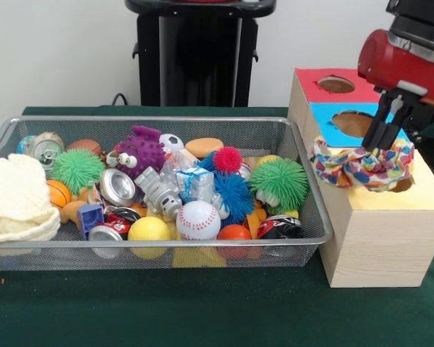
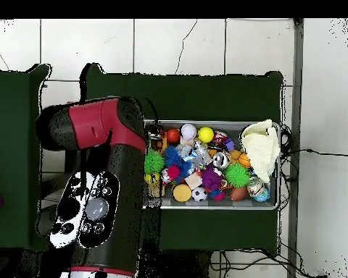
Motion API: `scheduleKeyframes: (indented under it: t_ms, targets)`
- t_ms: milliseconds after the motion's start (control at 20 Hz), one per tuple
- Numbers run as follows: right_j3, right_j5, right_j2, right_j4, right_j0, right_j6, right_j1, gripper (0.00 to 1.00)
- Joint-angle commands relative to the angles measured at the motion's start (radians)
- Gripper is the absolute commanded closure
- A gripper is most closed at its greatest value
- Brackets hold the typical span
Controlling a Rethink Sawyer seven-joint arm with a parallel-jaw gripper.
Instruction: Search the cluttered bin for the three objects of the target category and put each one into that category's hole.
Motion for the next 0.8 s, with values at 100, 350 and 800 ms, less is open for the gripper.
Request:
scheduleKeyframes:
  t_ms: [100,350,800]
  targets:
    - [0.215,0.038,0.025,-0.012,0.016,0.145,-0.039,1.00]
    - [0.226,0.054,0.011,-0.009,0.044,0.179,-0.040,1.00]
    - [0.245,0.034,-0.022,0.016,0.088,0.241,-0.031,1.00]
